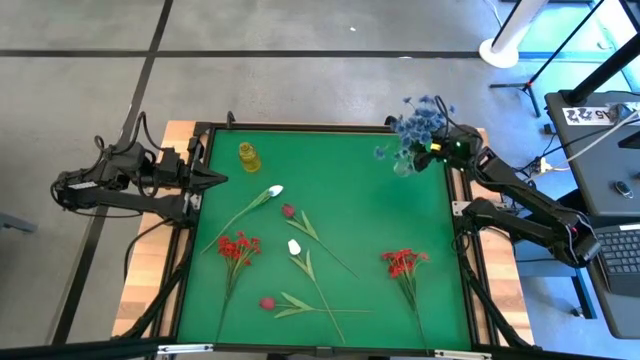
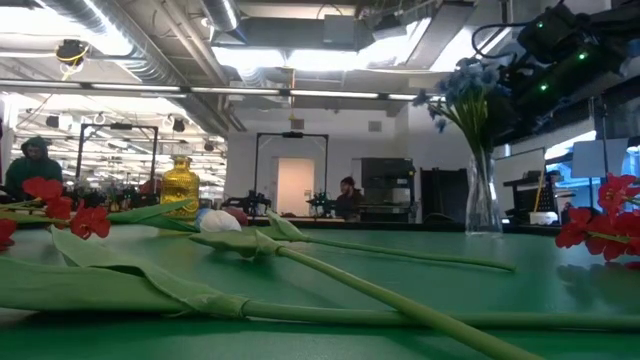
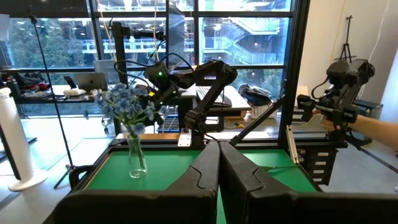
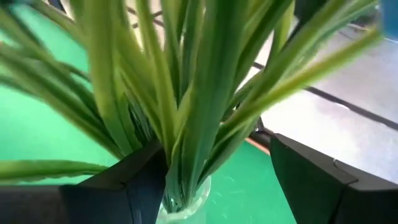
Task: Sort flowers into vase by color
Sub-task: Put the light blue flowers into the transparent vase
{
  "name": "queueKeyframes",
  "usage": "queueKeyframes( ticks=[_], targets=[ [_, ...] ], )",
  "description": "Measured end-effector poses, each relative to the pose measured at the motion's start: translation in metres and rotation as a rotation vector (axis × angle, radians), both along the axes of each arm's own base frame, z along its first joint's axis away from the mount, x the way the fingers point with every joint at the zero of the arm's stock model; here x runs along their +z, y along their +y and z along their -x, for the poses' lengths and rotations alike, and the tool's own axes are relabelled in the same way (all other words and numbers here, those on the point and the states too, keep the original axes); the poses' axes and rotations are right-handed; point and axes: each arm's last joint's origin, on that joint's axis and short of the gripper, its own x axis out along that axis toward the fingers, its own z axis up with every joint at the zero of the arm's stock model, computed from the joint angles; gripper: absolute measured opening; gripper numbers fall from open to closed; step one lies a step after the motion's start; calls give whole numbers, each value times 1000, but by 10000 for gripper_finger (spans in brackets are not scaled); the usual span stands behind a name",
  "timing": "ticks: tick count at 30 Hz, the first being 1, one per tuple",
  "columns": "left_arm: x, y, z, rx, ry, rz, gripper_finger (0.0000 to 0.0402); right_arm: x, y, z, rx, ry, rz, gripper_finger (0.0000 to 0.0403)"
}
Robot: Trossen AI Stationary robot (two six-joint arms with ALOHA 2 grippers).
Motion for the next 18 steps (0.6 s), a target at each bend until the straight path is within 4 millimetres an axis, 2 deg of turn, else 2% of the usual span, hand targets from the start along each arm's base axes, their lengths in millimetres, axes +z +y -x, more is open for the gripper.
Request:
queueKeyframes(
  ticks=[18],
  targets=[
    [0, 0, 0, 0, 0, 0, 0, -3, 2, 1, -31, -39, -81, 273]
  ],
)
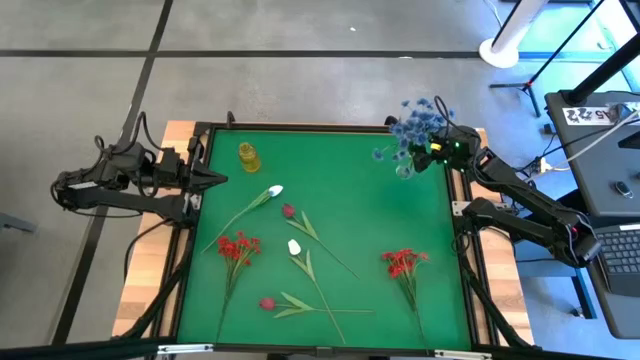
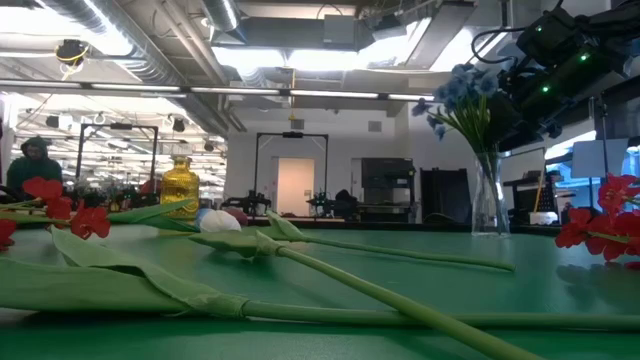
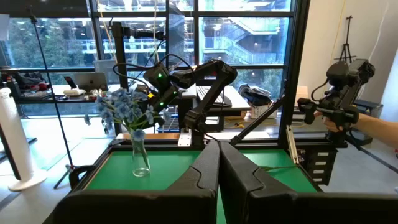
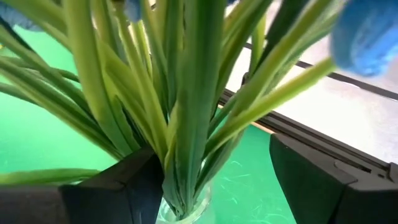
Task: Sort flowers into vase by color
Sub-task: Put the light blue flowers into the transparent vase
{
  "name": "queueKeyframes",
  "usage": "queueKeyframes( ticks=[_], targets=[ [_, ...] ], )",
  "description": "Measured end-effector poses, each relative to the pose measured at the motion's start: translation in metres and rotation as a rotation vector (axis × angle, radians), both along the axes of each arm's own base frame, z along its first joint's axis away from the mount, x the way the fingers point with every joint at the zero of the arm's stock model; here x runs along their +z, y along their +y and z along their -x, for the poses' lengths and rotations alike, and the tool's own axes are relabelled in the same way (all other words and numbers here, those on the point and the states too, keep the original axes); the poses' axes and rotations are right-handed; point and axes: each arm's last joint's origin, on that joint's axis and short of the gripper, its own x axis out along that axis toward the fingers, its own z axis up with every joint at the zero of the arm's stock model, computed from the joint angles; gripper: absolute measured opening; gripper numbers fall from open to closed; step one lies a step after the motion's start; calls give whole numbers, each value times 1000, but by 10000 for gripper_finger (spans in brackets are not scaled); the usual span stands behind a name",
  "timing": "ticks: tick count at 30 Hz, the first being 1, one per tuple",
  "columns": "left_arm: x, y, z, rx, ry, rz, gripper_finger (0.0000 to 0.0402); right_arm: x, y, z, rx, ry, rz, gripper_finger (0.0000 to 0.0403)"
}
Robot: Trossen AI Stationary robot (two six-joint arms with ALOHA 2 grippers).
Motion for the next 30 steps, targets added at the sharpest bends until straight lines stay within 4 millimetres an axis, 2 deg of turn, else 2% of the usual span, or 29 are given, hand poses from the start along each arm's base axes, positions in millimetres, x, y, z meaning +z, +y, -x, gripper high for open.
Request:
queueKeyframes(
  ticks=[30],
  targets=[
    [1, 0, 0, 4, -14, 0, 0, -2, 1, 0, 7, -7, -38, 273]
  ],
)
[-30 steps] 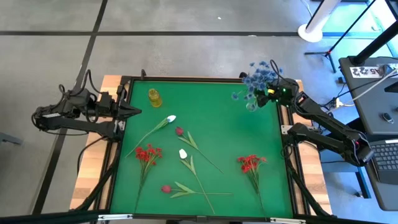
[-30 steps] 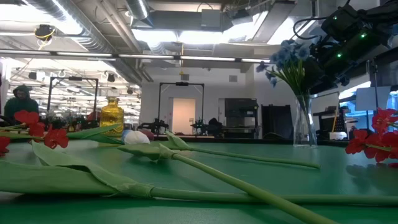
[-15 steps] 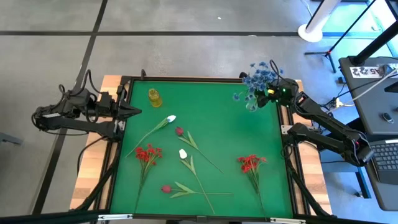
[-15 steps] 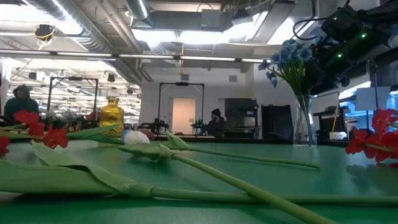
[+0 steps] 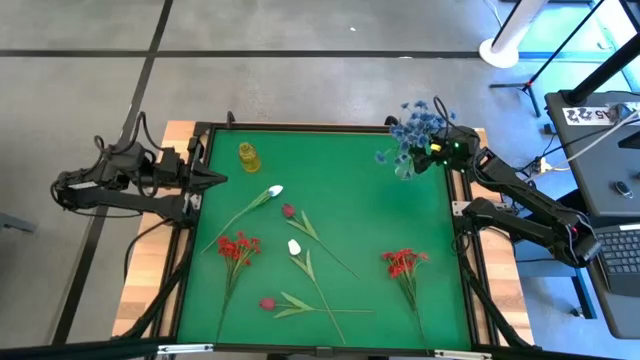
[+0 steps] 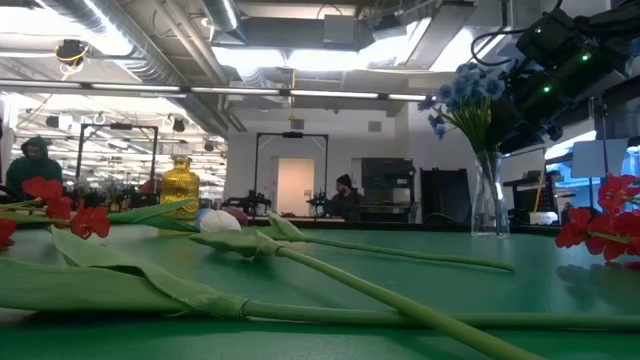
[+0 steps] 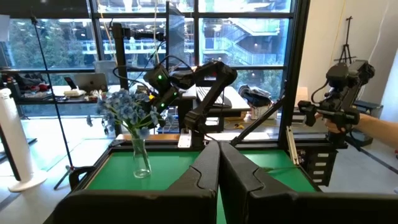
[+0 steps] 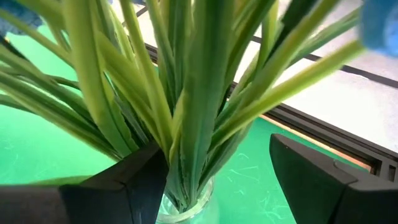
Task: Sort flowers into vase by color
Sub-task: Put the light blue flowers into the transparent vase
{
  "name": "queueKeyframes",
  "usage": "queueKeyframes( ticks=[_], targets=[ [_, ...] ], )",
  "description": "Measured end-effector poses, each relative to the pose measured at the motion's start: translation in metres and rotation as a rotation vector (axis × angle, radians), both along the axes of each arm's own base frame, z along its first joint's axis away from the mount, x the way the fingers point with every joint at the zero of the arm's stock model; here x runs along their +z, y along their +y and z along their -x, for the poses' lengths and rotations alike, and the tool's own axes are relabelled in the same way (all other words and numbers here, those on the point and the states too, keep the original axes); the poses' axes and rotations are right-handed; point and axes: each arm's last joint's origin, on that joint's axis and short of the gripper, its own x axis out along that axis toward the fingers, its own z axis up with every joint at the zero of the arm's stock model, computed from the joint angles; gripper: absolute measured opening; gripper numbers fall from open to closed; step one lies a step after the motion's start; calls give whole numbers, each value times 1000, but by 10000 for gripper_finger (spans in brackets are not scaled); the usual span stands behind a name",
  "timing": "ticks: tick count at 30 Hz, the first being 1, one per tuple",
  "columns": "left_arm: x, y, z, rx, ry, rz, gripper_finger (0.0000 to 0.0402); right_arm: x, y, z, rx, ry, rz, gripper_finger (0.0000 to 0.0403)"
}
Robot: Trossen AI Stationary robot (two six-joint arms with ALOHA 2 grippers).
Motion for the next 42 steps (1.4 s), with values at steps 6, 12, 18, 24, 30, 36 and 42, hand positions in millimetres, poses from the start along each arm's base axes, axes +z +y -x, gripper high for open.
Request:
queueKeyframes(
  ticks=[6, 12, 18, 24, 30, 36, 42],
  targets=[
    [16, 1, -15, 54, -190, -18, 0, 0, 0, 0, 0, 0, 0, 273],
    [2, 5, -87, 75, -90, -84, 0, 0, 0, 0, 0, -1, 1, 273],
    [-28, 21, -159, 132, 13, -78, 0, 0, 0, 0, -2, -4, 1, 273],
    [-52, 45, -206, 34, 71, 36, 0, 0, 0, 0, -4, -8, 1, 273],
    [-57, 64, -242, -17, 93, 71, 0, 1, 0, 0, -4, -9, 0, 273],
    [-59, 80, -276, 2, 102, 75, 0, 1, 0, 0, -4, -10, 1, 273],
    [-72, 101, -307, 40, 127, 110, 0, 1, 0, 0, -25, -36, -20, 273]
  ],
)
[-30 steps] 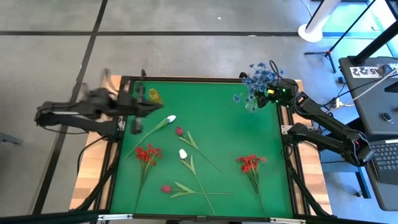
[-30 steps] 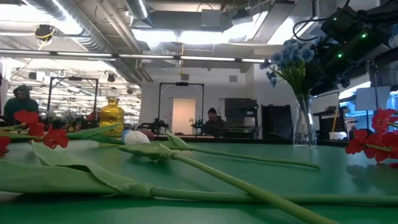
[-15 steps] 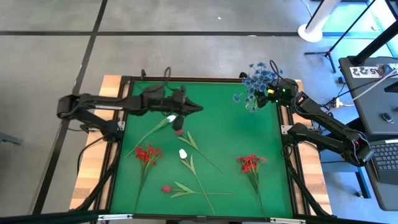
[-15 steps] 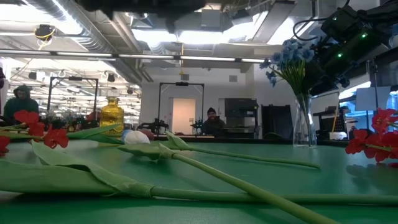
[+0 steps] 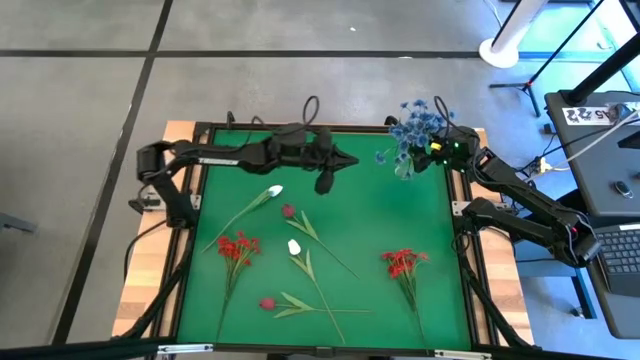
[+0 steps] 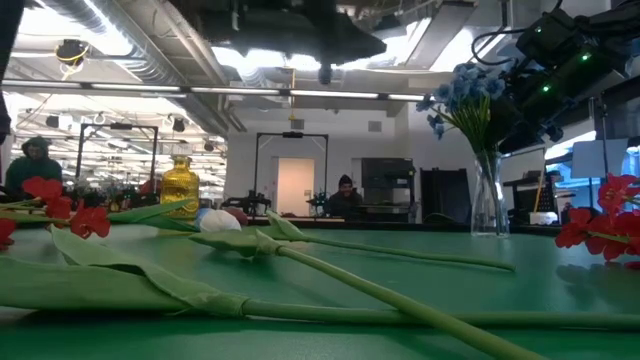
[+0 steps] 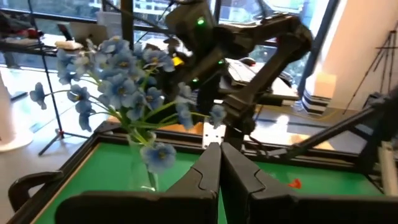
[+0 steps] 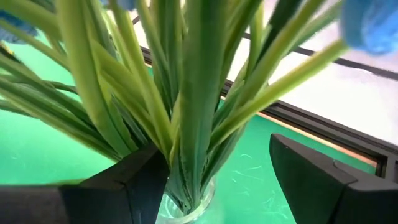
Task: Sort flowers into vase by color
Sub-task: Put the light blue flowers into the transparent vase
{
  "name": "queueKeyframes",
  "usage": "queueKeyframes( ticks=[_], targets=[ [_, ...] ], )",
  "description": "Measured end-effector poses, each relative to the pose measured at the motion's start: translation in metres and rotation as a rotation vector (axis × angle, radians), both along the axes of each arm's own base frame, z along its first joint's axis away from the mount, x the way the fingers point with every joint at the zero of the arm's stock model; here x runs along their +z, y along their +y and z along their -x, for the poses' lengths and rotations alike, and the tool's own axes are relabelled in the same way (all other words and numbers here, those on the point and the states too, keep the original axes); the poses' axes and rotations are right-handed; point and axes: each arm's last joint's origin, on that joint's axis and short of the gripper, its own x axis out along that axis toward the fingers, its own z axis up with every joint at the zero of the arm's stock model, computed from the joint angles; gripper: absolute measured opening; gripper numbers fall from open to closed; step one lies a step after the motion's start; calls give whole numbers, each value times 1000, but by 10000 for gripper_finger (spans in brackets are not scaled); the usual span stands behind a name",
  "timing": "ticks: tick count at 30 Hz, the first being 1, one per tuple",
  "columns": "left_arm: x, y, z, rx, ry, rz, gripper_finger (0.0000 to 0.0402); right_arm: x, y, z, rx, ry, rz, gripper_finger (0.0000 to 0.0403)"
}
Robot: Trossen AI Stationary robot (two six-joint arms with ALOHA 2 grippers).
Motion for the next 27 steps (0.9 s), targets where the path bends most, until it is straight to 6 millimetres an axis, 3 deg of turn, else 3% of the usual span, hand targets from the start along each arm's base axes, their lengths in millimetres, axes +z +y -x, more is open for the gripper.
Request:
queueKeyframes(
  ticks=[13, 22, 27],
  targets=[
    [-19, 18, -61, 12, 11, 56, 0, 0, 0, 0, -2, -3, -2, 273],
    [-26, 23, -64, 63, 52, 20, 0, 0, 0, 0, -6, -23, -22, 273],
    [-25, 27, -59, 197, 137, -96, 8, 0, 1, -1, 20, -36, -34, 273]
  ],
)
